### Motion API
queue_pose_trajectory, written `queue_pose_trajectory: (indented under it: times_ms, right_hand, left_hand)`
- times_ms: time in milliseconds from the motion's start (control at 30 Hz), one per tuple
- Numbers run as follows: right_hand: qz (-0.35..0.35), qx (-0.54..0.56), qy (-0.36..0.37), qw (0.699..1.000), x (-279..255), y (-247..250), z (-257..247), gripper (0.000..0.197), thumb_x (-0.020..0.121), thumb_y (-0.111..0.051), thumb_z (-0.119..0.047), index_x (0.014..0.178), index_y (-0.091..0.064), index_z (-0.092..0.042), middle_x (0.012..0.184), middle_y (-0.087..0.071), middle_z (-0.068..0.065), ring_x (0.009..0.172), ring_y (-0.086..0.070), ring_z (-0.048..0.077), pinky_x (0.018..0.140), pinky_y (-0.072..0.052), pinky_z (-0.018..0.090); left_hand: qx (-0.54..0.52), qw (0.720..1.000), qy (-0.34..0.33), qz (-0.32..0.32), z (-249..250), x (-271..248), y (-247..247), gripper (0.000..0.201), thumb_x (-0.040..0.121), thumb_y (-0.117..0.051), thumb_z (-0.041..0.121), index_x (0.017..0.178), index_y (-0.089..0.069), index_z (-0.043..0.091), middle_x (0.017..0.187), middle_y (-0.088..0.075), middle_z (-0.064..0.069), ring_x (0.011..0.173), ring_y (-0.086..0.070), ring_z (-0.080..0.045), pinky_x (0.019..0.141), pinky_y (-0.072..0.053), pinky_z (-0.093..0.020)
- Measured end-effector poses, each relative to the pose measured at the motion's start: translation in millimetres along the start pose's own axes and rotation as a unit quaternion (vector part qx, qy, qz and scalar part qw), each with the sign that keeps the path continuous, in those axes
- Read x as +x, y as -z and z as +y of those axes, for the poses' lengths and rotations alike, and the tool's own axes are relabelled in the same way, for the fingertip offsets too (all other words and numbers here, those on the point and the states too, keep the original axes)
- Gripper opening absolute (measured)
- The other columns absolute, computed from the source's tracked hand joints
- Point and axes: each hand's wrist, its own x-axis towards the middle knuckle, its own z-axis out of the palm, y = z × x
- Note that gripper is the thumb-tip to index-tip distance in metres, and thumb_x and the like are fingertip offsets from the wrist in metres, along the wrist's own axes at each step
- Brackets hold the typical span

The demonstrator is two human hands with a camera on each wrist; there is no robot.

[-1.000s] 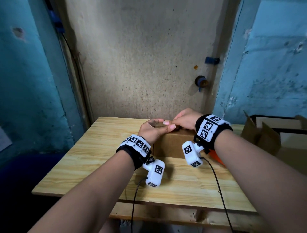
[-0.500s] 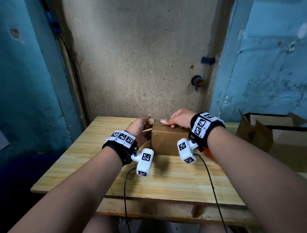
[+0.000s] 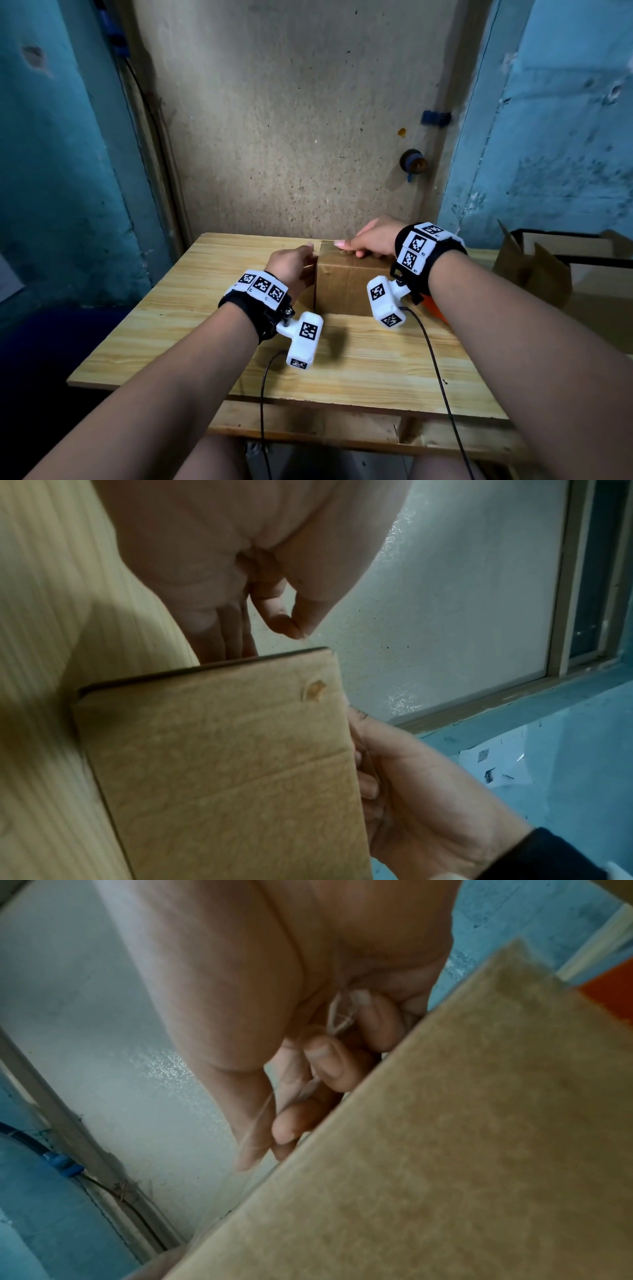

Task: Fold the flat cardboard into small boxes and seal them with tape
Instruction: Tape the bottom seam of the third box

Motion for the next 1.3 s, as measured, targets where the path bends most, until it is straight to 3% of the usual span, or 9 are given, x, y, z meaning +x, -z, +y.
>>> queue_pose_trajectory:
  times_ms: [167, 367, 467, 500, 567, 700, 867, 1000, 1300]
  right_hand:
    - [-0.018, 0.001, -0.007, 1.0, 1.1, 1.0, -2.0, 0.051, 0.075, -0.083, -0.067, 0.094, -0.081, -0.02, 0.079, -0.077, -0.012, 0.077, -0.059, 0.012, 0.069, -0.044, 0.03]
    - [-0.01, -0.021, -0.017, 1.0, -2.5, -0.5, -5.8, 0.044, 0.074, -0.085, -0.064, 0.07, -0.07, -0.023, 0.052, -0.064, -0.013, 0.068, -0.055, 0.013, 0.066, -0.042, 0.029]
    - [-0.004, -0.04, -0.019, 0.999, -6.3, -1.2, -8.1, 0.045, 0.072, -0.086, -0.065, 0.07, -0.072, -0.023, 0.064, -0.068, -0.009, 0.072, -0.058, 0.014, 0.067, -0.044, 0.03]
    - [-0.006, -0.041, -0.018, 0.999, -6.7, -1.6, -8.6, 0.045, 0.071, -0.086, -0.066, 0.072, -0.073, -0.023, 0.068, -0.07, -0.008, 0.073, -0.059, 0.014, 0.068, -0.045, 0.03]
    - [-0.008, -0.041, -0.02, 0.999, -8.8, -0.7, -10.3, 0.045, 0.071, -0.086, -0.066, 0.075, -0.076, -0.023, 0.067, -0.072, -0.009, 0.072, -0.06, 0.014, 0.069, -0.045, 0.03]
    - [-0.005, -0.051, -0.026, 0.998, -18.3, 0.7, -15.9, 0.044, 0.075, -0.084, -0.065, 0.074, -0.073, -0.022, 0.043, -0.058, -0.014, 0.061, -0.053, 0.012, 0.06, -0.039, 0.028]
    - [-0.018, -0.052, -0.031, 0.998, -21.8, -9.5, -24.9, 0.045, 0.078, -0.081, -0.066, 0.072, -0.071, -0.022, 0.045, -0.056, -0.01, 0.05, -0.046, 0.011, 0.051, -0.035, 0.025]
    - [-0.062, 0.018, -0.031, 0.997, -21.2, -13.5, -26.6, 0.034, 0.087, -0.081, -0.052, 0.08, -0.07, -0.02, 0.058, -0.068, -0.012, 0.039, -0.039, 0.004, 0.034, -0.029, 0.014]
    - [-0.157, 0.078, -0.091, 0.98, -33.8, 1.4, -43.4, 0.038, 0.1, -0.061, -0.051, 0.087, -0.063, -0.016, 0.073, -0.067, -0.005, 0.029, -0.043, -0.001, 0.029, -0.028, 0.013]
  left_hand:
    - [0.005, 1.0, 0.014, 0.025, -6.3, 2.1, 0.5, 0.034, 0.094, -0.069, 0.019, 0.111, -0.065, -0.011, 0.087, -0.065, -0.018, 0.073, -0.062, -0.028, 0.069, -0.051, -0.036]
    - [0.047, 0.995, 0.011, 0.09, -17.9, -1.1, -4.5, 0.06, 0.071, -0.084, 0.046, 0.099, -0.07, -0.005, 0.071, -0.066, -0.013, 0.068, -0.062, -0.029, 0.065, -0.051, -0.036]
    - [0.064, 0.992, 0.004, 0.105, -14.2, -3.4, -6.1, 0.09, 0.072, -0.085, 0.041, 0.145, -0.044, 0.007, 0.088, -0.071, -0.014, 0.077, -0.07, -0.031, 0.081, -0.061, -0.043]
    - [0.081, 0.991, -0.018, 0.101, -11.4, -2.7, -6.0, 0.087, 0.082, -0.081, 0.029, 0.153, -0.032, 0.017, 0.096, -0.07, -0.015, 0.077, -0.069, -0.028, 0.08, -0.061, -0.043]
    - [0.131, 0.986, -0.071, 0.08, -5.6, 1.2, -6.3, 0.072, 0.091, -0.072, 0.01, 0.153, -0.038, 0.021, 0.105, -0.073, -0.015, 0.08, -0.071, -0.028, 0.078, -0.062, -0.043]
    - [0.145, 0.987, -0.061, 0.042, 6.6, 0.5, -9.7, 0.025, 0.096, -0.053, -0.002, 0.107, -0.073, 0.007, 0.092, -0.074, -0.007, 0.084, -0.065, -0.028, 0.077, -0.056, -0.039]
    - [0.18, 0.983, -0.025, 0.029, 20.4, 0.1, -14.3, 0.036, 0.103, -0.049, 0.02, 0.123, -0.065, -0.005, 0.127, -0.065, -0.022, 0.117, -0.062, -0.037, 0.101, -0.05, -0.041]
    - [0.312, 0.947, -0.051, 0.05, 14.7, 0.3, -16.1, 0.054, 0.107, -0.042, 0.043, 0.125, -0.064, -0.003, 0.129, -0.064, -0.021, 0.12, -0.059, -0.035, 0.085, -0.036, -0.026]
    - [0.39, 0.918, -0.068, 0.032, 20.3, -3.6, -20.5, 0.051, 0.111, -0.033, 0.031, 0.127, -0.062, -0.007, 0.133, -0.062, -0.024, 0.125, -0.056, -0.038, 0.097, -0.04, -0.034]
